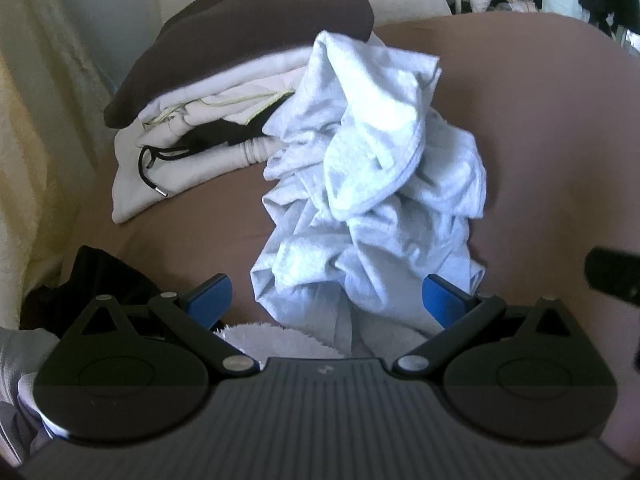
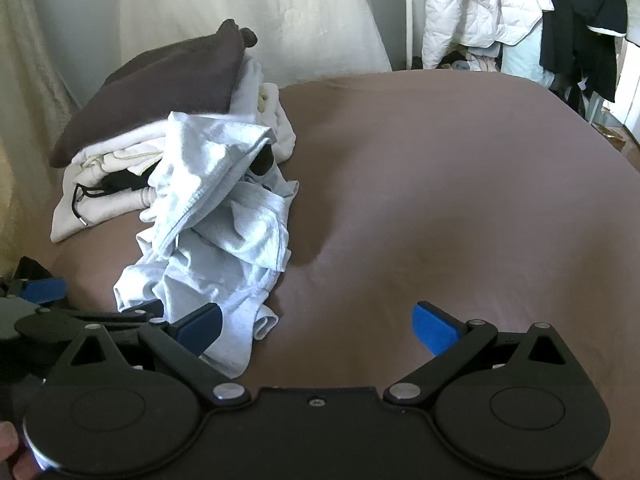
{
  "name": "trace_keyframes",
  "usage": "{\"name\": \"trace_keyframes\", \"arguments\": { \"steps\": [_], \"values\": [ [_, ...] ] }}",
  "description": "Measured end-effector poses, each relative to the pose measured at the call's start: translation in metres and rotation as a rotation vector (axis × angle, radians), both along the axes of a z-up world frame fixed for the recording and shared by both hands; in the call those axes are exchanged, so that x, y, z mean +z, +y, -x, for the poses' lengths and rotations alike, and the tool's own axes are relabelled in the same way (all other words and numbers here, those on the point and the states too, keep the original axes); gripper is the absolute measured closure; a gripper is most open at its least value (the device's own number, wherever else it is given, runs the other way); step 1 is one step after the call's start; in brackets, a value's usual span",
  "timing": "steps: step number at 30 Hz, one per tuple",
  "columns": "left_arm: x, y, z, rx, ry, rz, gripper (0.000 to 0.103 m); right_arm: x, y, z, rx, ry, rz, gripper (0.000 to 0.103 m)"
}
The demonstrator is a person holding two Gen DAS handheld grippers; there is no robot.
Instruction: Fold clothes
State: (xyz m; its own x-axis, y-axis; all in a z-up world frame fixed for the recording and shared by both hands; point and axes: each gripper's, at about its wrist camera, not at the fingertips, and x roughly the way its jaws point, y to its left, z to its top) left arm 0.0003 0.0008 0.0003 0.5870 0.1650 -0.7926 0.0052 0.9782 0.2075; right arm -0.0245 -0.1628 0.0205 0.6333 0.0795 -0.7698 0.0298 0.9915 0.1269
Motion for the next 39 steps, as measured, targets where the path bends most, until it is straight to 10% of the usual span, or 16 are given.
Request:
{"name": "trace_keyframes", "arguments": {
  "steps": [39],
  "values": [
    [0.000,-0.004,0.007,-0.065,-0.019,0.056,0.000,-0.005,-0.002,-0.001,-0.015,0.030,0.001,0.000]
  ]
}}
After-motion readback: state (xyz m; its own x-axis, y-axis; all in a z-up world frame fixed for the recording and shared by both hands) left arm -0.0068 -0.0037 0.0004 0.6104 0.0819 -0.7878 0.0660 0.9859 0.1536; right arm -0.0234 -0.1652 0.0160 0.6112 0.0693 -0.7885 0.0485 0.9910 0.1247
